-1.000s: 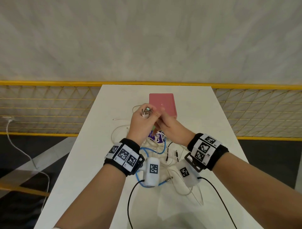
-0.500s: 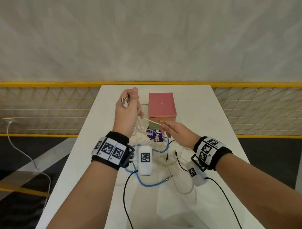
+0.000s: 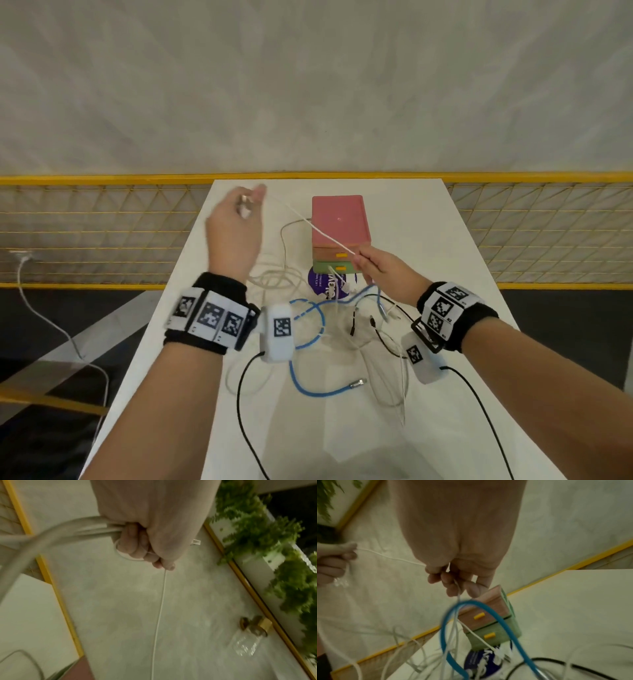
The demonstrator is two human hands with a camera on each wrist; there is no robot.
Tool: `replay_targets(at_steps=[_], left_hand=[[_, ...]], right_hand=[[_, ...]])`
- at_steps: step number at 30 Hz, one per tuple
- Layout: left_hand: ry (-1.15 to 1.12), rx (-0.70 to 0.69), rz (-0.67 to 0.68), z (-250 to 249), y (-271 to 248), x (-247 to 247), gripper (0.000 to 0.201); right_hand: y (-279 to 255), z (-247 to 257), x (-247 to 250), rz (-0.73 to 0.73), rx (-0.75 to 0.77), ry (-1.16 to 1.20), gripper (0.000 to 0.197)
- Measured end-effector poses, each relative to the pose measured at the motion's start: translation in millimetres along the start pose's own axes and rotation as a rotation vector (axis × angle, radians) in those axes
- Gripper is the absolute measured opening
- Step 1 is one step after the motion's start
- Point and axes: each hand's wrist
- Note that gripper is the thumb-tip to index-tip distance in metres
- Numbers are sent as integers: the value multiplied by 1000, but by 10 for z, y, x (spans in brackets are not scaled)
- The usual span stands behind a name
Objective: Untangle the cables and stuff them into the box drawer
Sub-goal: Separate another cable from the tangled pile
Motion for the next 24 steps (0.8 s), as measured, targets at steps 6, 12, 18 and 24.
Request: replay_targets(at_steps=[6,12,18,24], left_hand=[[359,-189,30,157,-53,-66,50],[228,-156,613,221,-328,-579,19],[67,-182,47,126,-36,-277,25],[253,-244,531,85,-227,-425,33]], right_hand=[[43,2,-92,-78,-43,101,25],[127,317,-35,-103,151,-21,25],[-19,82,-64,-45,13,34,25],[-38,193,-114,-69,72,25,24]])
Point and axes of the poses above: each hand's wrist, its own y-axis towards the middle knuckle, its own x-axis out of the back of the hand, z = x × y, and after that the axes turned 13 degrees about z, right-handed
